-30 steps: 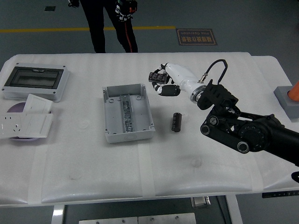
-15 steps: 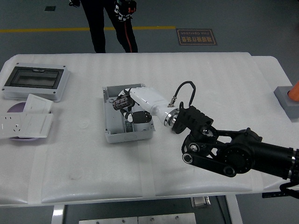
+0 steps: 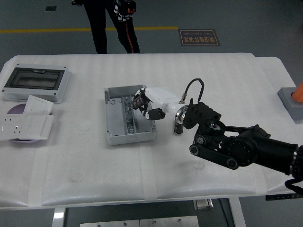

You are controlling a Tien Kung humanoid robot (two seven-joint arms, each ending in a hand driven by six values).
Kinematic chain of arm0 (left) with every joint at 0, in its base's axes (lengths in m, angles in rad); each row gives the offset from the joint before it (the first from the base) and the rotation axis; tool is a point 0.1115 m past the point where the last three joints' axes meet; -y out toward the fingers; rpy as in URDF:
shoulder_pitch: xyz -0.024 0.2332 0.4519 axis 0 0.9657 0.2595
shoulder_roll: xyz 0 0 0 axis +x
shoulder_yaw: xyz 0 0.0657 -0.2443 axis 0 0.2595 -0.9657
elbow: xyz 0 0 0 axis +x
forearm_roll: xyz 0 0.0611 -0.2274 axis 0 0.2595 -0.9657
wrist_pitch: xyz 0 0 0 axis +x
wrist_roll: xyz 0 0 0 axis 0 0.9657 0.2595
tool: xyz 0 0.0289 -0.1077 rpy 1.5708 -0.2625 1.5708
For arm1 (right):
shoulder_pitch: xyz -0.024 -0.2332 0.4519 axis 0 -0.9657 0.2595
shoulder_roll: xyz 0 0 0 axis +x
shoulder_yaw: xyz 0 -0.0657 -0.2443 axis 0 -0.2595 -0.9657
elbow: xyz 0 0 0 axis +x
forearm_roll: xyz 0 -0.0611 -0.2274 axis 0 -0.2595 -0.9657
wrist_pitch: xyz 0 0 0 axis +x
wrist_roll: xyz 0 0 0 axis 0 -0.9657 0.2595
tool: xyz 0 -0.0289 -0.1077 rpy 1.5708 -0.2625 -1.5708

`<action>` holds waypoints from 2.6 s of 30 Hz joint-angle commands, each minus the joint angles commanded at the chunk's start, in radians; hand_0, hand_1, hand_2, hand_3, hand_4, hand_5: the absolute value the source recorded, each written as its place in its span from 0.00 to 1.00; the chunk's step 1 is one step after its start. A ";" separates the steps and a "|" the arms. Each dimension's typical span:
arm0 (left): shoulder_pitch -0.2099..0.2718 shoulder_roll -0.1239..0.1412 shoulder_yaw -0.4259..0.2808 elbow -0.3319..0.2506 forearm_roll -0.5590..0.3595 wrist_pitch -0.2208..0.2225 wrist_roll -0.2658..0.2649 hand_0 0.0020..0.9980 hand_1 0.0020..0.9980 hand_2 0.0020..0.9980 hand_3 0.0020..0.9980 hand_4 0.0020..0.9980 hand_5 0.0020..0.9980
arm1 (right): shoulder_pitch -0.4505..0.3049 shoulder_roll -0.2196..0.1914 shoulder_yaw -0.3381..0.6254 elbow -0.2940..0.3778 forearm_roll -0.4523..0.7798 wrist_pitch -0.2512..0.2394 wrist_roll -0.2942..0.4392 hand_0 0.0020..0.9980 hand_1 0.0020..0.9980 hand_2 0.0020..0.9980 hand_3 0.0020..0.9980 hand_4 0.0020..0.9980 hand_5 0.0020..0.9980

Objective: Pick up the battery,place it into the box

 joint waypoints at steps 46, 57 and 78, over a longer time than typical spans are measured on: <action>0.001 0.003 0.013 0.000 -0.030 -0.006 0.003 0.53 0.64 0.50 0.49 0.43 0.40 | -0.048 -0.265 -0.017 0.131 -0.094 0.290 -0.144 0.90 0.82 0.86 1.00 1.00 0.54; 0.000 0.007 0.025 0.000 -0.048 0.012 -0.020 0.52 0.64 0.50 0.48 0.42 0.39 | -0.048 -0.254 -0.042 0.116 -0.095 0.255 -0.151 0.92 0.82 0.86 1.00 1.00 0.55; -0.002 0.010 0.034 -0.001 -0.066 0.027 -0.043 0.53 0.64 0.53 0.49 0.43 0.40 | -0.049 -0.252 -0.065 0.129 -0.109 0.182 -0.114 0.79 0.63 0.56 0.66 0.64 0.28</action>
